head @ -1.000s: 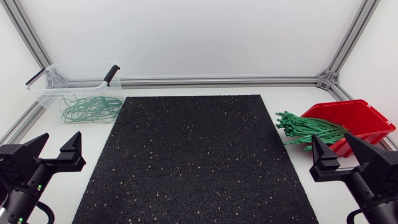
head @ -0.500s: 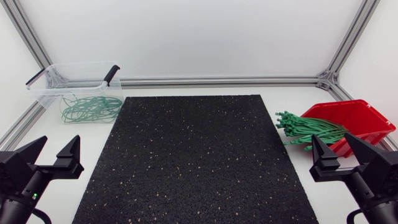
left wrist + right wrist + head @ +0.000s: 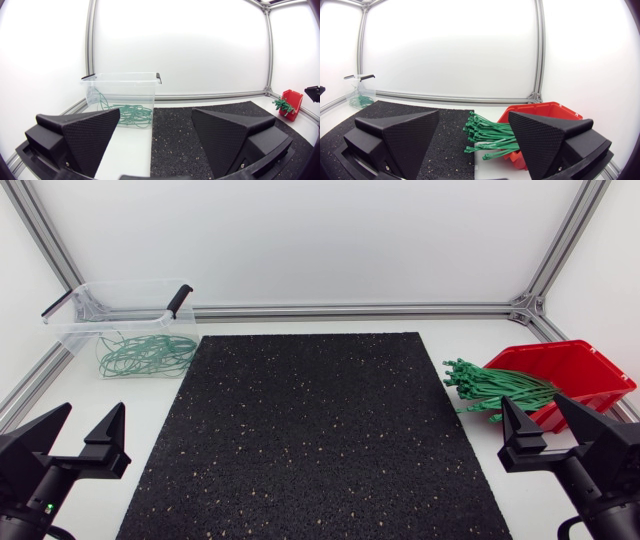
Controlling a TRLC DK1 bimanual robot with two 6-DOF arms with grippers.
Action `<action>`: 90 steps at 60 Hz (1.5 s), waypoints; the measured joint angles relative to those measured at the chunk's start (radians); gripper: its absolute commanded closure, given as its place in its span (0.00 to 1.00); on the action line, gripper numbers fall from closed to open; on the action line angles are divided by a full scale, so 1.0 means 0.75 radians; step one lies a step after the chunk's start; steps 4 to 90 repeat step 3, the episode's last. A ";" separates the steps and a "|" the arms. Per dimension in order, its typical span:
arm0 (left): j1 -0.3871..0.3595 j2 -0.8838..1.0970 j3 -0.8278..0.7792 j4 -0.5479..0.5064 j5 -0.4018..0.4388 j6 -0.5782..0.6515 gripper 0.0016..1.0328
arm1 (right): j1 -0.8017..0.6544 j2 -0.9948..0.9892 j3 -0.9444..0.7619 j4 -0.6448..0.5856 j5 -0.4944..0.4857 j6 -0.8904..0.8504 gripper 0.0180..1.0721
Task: Take a green cable tie from the red box, thread the tail through the head to close it, then place it in the transparent bin on the left.
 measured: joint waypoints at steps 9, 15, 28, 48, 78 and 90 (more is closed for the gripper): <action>0.000 -0.003 0.000 0.000 0.000 0.000 0.04 | 0.000 0.000 0.000 0.000 -0.001 0.000 0.04; 0.000 -0.003 0.000 0.000 0.000 0.000 0.04 | 0.000 0.000 0.000 0.000 -0.001 0.000 0.04; 0.000 -0.003 0.000 0.000 0.000 0.000 0.04 | 0.000 0.000 0.000 0.000 -0.001 0.000 0.04; 0.000 -0.003 0.000 0.000 0.000 0.000 0.04 | 0.000 0.000 0.000 0.000 -0.001 0.000 0.04; 0.000 -0.003 0.000 0.000 0.000 0.000 0.04 | 0.000 0.000 0.000 0.000 -0.001 0.000 0.04; 0.000 -0.003 0.000 0.000 0.000 0.000 0.04 | 0.000 0.000 0.000 0.000 -0.001 0.000 0.04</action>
